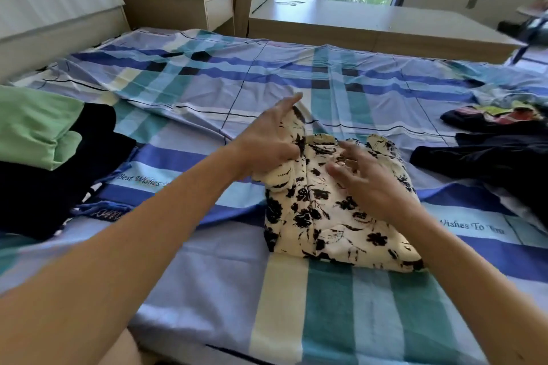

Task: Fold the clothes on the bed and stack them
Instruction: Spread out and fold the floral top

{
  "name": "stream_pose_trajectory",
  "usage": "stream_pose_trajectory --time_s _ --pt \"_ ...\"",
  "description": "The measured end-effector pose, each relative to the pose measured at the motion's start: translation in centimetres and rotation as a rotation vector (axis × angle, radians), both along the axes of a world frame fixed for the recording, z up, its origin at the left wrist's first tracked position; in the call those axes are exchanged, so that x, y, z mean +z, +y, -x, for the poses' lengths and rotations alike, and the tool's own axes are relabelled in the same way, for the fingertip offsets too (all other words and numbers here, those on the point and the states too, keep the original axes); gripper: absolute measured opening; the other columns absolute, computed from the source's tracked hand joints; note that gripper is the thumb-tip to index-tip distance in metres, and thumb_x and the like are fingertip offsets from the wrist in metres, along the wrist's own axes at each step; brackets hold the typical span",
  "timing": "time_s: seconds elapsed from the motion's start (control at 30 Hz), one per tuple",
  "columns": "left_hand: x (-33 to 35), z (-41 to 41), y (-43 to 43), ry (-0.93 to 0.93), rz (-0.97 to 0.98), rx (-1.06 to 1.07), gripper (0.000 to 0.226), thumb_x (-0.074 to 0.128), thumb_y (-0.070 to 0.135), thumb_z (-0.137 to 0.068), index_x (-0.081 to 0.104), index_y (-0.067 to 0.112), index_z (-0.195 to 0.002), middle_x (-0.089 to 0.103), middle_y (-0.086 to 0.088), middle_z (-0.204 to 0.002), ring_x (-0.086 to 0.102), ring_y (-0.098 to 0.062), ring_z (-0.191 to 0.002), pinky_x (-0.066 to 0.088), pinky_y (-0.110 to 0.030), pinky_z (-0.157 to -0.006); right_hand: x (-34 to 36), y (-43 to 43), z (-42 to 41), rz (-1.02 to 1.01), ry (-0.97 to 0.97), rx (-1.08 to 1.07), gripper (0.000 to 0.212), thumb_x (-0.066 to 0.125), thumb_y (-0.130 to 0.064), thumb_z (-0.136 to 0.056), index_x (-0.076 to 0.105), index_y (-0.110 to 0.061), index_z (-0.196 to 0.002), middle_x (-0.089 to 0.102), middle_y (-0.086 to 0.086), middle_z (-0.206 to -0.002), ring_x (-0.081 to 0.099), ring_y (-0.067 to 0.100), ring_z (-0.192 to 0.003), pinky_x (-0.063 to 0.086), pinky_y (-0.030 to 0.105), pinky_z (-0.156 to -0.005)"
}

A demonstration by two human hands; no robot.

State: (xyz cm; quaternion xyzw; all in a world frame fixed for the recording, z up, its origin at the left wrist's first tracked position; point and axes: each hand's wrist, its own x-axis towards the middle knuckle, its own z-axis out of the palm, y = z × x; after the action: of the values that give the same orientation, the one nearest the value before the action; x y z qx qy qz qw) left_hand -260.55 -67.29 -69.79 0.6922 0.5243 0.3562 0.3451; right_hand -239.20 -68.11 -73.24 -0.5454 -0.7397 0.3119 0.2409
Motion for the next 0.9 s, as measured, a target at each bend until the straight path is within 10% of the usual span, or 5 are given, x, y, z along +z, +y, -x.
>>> stream_pose_trajectory --time_s 0.13,0.27,0.47,0.73,0.9 --pt "-1.8 -5.2 0.5 -0.004 0.112 -0.225 0.097 0.075 0.033 -0.084 0.012 0.039 -0.157 0.042 -0.011 -0.154 0.056 -0.021 -0.125 0.048 -0.04 -0.106 1.3 0.8 -2.4 -0.009 0.25 -0.188 0.052 0.053 -0.035 -0.101 0.039 -0.022 -0.15 0.06 -0.006 -0.121 0.06 0.009 -0.108 0.045 0.018 -0.079" --pt "-5.8 -6.6 0.5 -0.052 0.397 -0.326 0.076 0.06 0.037 -0.097 0.015 0.035 -0.158 0.042 -0.007 -0.153 0.061 -0.023 -0.121 0.051 -0.042 -0.102 1.2 0.5 -4.5 -0.016 0.214 -0.223 0.047 0.051 -0.031 -0.102 0.041 -0.021 -0.147 0.056 -0.007 -0.117 0.056 0.013 -0.111 0.042 0.018 -0.073" --pt "-5.9 -6.3 0.9 0.192 -0.247 -0.089 0.023 0.057 0.009 -0.095 0.062 0.017 -0.115 0.058 0.007 -0.114 0.057 -0.008 -0.108 0.046 -0.02 -0.095 1.4 1.2 -6.0 -0.051 -0.027 -0.19 0.053 0.058 -0.038 -0.098 0.044 -0.022 -0.146 0.048 0.003 -0.148 0.049 0.018 -0.131 0.041 0.043 -0.11" --pt "-8.7 -7.2 0.0 0.851 0.111 -0.233 0.073 0.024 0.073 -0.094 0.015 0.038 -0.157 0.002 -0.003 -0.168 0.002 -0.031 -0.154 0.004 -0.054 -0.124 0.0 2.6 -10.3 0.432 -0.3 -0.307 0.067 0.068 -0.04 -0.092 0.035 -0.021 -0.148 0.051 0.003 -0.125 0.058 0.027 -0.106 0.058 0.041 -0.077" --pt "-9.0 -9.2 0.1 0.775 -0.045 -0.148 0.079 0.026 0.076 -0.092 0.012 0.035 -0.158 -0.012 0.001 -0.167 -0.015 -0.028 -0.153 -0.006 -0.056 -0.123 -0.8 2.3 -11.1 0.542 -0.206 -0.322 0.039 0.072 -0.035 -0.089 0.055 -0.021 -0.121 0.067 0.005 -0.11 0.067 0.026 -0.095 0.06 0.051 -0.084"
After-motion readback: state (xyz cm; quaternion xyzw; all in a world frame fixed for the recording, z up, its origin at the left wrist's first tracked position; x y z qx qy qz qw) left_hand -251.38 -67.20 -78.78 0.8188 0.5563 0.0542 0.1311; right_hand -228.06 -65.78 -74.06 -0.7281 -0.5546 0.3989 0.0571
